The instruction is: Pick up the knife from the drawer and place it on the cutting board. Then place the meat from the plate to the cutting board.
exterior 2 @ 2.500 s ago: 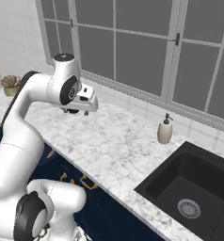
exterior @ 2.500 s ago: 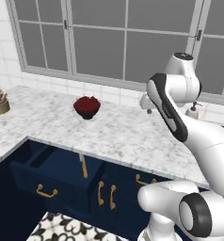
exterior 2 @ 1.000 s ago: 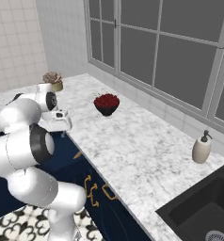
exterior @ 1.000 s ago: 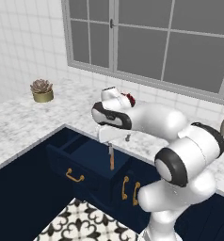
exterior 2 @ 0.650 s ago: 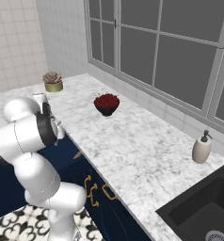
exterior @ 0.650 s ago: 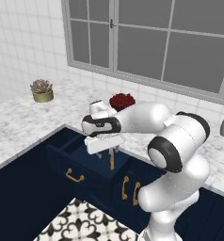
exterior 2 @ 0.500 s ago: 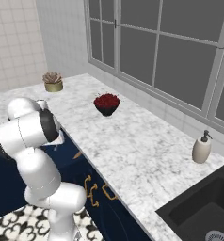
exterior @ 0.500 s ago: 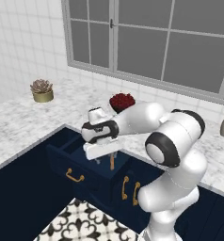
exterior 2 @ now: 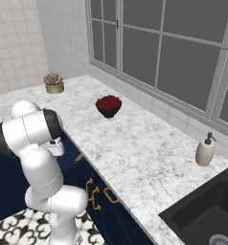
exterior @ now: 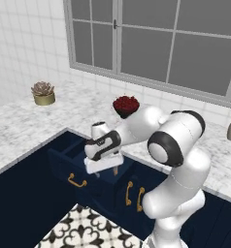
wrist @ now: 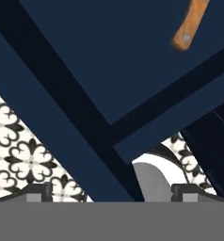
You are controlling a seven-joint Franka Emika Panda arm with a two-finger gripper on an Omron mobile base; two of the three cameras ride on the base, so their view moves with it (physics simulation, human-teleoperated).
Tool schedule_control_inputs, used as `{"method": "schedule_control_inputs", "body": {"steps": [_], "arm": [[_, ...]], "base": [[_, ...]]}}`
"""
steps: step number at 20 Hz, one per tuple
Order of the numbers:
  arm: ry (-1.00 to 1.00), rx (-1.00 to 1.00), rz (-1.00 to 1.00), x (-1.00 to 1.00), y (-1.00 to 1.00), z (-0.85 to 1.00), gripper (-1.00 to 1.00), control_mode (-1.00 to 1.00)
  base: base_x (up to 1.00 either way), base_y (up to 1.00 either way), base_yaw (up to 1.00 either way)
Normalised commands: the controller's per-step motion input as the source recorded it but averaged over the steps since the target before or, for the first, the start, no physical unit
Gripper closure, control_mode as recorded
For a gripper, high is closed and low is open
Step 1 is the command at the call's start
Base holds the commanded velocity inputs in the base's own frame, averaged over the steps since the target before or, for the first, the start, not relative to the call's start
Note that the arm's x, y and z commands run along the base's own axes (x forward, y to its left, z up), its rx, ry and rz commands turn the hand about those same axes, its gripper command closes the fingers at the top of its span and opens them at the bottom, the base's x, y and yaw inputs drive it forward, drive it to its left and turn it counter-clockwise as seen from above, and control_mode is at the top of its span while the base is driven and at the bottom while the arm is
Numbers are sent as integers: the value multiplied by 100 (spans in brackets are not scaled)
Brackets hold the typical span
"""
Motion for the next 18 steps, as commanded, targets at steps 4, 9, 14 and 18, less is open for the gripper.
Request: {"method": "schedule_control_inputs", "body": {"steps": [4, 9, 14, 18], "arm": [[-3, 8, 3, -54, 56, -40, -100, -100], [0, 5, 5, -74, 81, -40, -100, -100], [-6, 2, 8, -98, 84, -7, -100, -100], [-9, 0, 7, -89, 73, 17, -100, -100]], "base": [[0, 0, 0], [0, 0, 0], [0, 0, 0], [0, 0, 0]]}}
